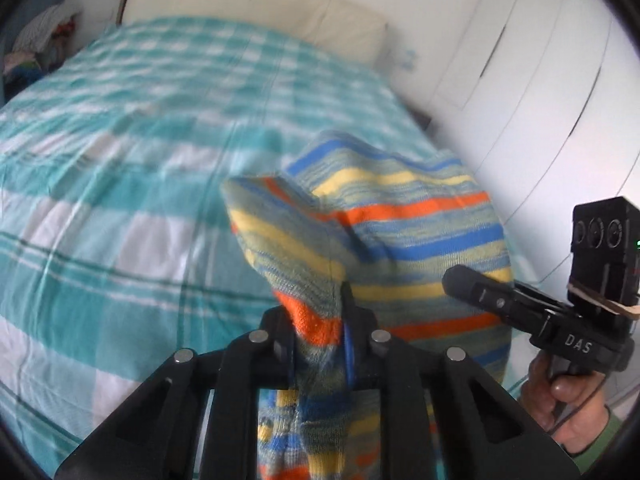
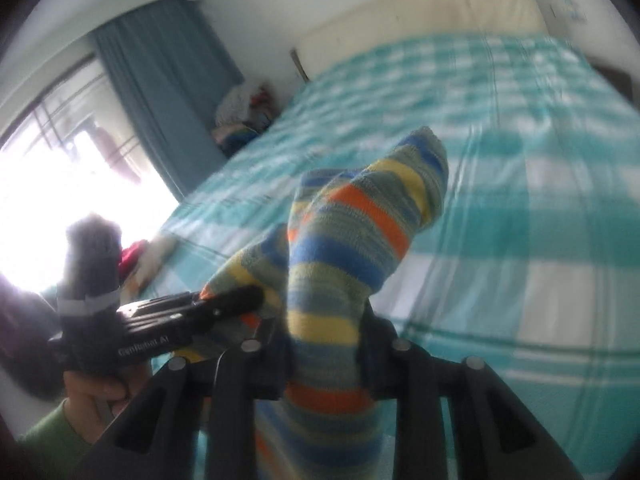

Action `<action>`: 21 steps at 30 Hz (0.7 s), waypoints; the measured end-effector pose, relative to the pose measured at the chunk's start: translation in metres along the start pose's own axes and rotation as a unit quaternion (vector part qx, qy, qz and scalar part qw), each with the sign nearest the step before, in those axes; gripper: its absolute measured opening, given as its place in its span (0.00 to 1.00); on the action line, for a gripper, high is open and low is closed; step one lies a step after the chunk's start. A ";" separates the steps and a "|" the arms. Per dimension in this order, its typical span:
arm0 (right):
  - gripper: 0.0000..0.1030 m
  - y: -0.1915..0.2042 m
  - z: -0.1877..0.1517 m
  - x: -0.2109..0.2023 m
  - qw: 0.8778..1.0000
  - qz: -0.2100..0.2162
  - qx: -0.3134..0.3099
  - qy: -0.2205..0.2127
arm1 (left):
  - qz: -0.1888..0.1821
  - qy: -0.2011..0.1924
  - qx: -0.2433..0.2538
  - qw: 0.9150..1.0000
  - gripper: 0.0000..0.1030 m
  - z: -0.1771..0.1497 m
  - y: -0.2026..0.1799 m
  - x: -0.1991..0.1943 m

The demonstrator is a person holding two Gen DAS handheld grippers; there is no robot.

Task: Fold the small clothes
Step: 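Lift the sweater edge with both grippers and fold it over onto itself, then open both grippers and pull them back from the folded sweater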

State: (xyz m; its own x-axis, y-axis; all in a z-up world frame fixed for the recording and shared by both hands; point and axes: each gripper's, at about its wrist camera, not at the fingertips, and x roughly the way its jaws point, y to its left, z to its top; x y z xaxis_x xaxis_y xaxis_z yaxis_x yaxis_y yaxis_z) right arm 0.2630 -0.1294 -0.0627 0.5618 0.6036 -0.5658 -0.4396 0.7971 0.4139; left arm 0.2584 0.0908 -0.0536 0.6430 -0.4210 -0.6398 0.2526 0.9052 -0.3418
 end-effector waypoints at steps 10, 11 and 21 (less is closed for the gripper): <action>1.00 -0.062 -0.059 -0.061 0.969 -0.244 -0.003 0.029 | 0.235 -0.002 0.092 0.968 0.94 -0.100 -0.020 -0.022; 1.00 -0.057 -0.070 -0.070 0.966 -0.257 -0.013 0.027 | 0.237 -0.014 0.092 0.967 0.98 -0.112 -0.026 -0.035; 1.00 0.064 -0.150 -0.164 0.974 -0.220 -0.044 -0.018 | 0.262 -0.075 0.065 0.960 0.99 -0.152 -0.096 -0.152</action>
State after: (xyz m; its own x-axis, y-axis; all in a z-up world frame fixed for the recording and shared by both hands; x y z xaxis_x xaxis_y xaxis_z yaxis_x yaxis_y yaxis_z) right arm 0.0370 -0.1801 -0.0504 0.7328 0.2049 -0.6489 -0.2086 0.9753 0.0724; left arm 0.0265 0.0593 -0.0282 0.8002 0.0989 -0.5915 -0.0525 0.9941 0.0951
